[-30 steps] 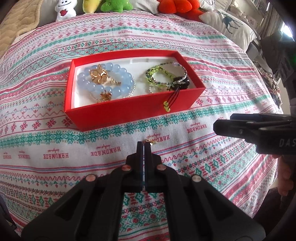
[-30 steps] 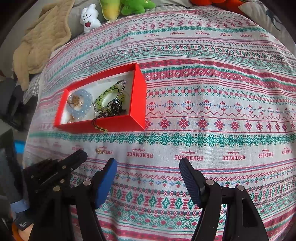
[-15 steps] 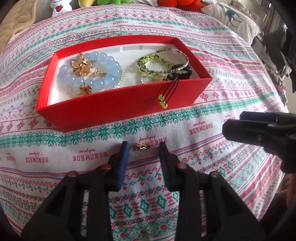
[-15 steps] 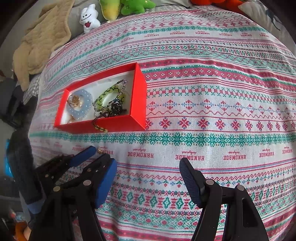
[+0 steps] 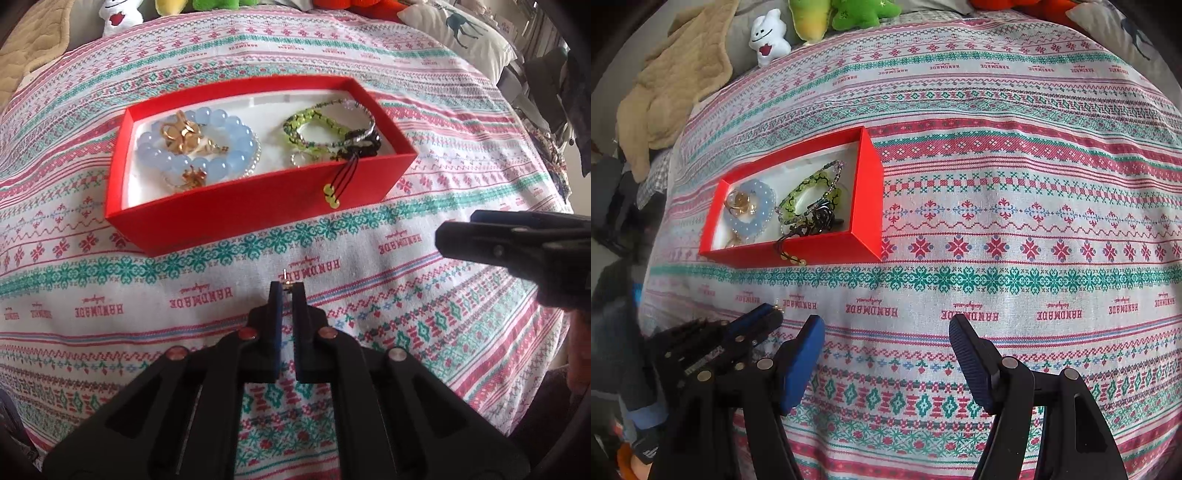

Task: Organize jewelry
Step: 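Carry the gold earring into the red box with the left tool and open it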

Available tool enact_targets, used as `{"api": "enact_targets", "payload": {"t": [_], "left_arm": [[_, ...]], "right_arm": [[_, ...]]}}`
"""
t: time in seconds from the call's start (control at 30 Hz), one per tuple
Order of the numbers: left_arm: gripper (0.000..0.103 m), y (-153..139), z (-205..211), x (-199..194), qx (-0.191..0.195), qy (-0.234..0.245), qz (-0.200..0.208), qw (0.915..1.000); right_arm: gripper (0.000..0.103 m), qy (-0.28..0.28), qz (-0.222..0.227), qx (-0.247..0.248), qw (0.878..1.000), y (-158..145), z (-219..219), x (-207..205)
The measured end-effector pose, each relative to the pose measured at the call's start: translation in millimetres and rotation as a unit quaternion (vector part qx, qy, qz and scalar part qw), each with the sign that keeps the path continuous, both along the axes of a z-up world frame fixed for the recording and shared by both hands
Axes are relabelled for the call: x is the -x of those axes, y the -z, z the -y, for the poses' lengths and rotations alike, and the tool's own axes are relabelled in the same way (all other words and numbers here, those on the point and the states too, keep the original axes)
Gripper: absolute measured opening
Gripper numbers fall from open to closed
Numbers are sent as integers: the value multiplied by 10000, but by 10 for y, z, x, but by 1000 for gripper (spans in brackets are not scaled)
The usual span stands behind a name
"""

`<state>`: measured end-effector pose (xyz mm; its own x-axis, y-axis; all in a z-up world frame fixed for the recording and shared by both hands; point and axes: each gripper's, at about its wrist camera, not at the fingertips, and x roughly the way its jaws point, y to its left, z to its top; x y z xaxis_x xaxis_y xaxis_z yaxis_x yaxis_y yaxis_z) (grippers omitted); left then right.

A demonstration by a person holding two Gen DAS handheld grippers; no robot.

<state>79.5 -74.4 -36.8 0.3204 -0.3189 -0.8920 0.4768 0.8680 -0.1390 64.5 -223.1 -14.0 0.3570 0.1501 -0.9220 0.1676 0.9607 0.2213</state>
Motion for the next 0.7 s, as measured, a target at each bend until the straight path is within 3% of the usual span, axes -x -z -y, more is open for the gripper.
{"api": "enact_targets", "payload": {"t": [0.4, 0.7], "left_arm": [[6, -506, -186, -34, 736, -202, 415, 9962], [6, -553, -74, -245, 851, -343, 637, 9937]], "right_arm": [[71, 7, 18, -19, 10000, -9, -6, -25], [71, 36, 14, -35, 10000, -8, -33, -34]]}}
